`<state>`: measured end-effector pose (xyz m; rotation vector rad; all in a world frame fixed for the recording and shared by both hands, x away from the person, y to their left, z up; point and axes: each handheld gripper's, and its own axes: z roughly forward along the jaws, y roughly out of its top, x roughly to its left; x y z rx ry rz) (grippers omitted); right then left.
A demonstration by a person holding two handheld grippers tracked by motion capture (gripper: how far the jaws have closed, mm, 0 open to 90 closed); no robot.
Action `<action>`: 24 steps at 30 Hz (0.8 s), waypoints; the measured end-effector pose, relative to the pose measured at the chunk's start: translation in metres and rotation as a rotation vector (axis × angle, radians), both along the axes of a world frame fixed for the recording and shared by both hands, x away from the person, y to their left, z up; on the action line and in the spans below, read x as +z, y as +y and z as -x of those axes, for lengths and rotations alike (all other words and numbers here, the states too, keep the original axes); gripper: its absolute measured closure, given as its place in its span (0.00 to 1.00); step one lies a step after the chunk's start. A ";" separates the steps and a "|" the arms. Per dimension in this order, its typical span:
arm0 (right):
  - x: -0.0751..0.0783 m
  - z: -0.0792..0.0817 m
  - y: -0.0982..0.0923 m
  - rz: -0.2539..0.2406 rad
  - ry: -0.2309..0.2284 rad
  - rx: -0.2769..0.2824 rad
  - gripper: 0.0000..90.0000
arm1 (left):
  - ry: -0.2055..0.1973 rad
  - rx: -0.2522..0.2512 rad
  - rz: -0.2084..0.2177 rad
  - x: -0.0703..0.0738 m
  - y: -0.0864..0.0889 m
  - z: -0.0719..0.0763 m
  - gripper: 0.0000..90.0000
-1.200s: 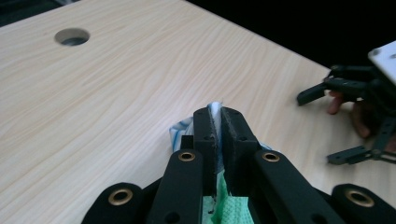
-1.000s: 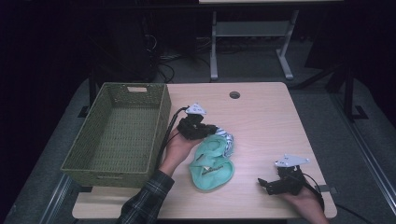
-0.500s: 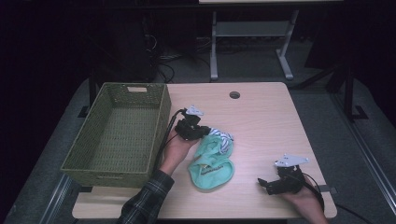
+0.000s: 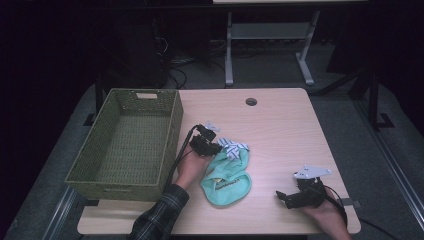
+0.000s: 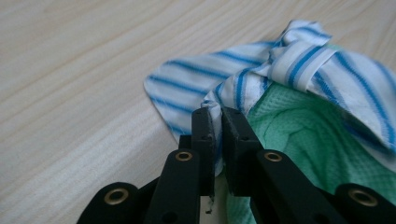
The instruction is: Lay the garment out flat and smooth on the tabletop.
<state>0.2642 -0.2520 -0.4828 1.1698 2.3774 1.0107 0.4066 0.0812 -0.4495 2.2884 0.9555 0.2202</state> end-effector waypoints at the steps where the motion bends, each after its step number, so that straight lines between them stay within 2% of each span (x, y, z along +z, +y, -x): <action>1: 0.000 0.000 0.000 -0.003 -0.002 0.003 0.05 | 0.000 0.005 -0.003 -0.002 -0.001 0.000 0.91; 4: 0.001 0.001 -0.001 -0.003 -0.007 0.010 0.09 | -0.009 0.006 -0.013 -0.003 -0.001 0.001 0.86; 6: 0.002 0.001 -0.002 -0.011 -0.014 0.014 0.17 | -0.018 0.006 -0.006 -0.001 -0.001 0.001 0.79; 8: 0.004 0.000 -0.001 -0.010 0.002 0.011 0.21 | -0.023 -0.008 -0.005 0.002 -0.001 0.002 0.68; 9: 0.004 0.000 -0.001 -0.010 0.002 0.011 0.21 | -0.023 -0.008 -0.005 0.002 -0.001 0.002 0.66; 14: 0.012 -0.003 0.003 -0.027 0.000 0.024 0.31 | -0.010 -0.004 -0.001 -0.002 -0.001 0.001 0.60; 18: 0.021 -0.010 0.011 -0.060 -0.015 0.039 0.39 | -0.004 0.003 0.005 -0.007 -0.001 0.000 0.58; 20: 0.028 -0.013 0.020 -0.092 -0.028 0.061 0.47 | 0.001 0.008 0.010 -0.008 -0.002 0.000 0.58; 22: 0.030 -0.015 0.024 -0.098 -0.030 0.070 0.49 | -0.002 -0.004 -0.007 -0.009 -0.001 -0.001 0.58; 24: 0.033 -0.017 0.033 -0.104 -0.029 0.085 0.51 | -0.007 0.000 -0.004 -0.010 -0.002 0.000 0.57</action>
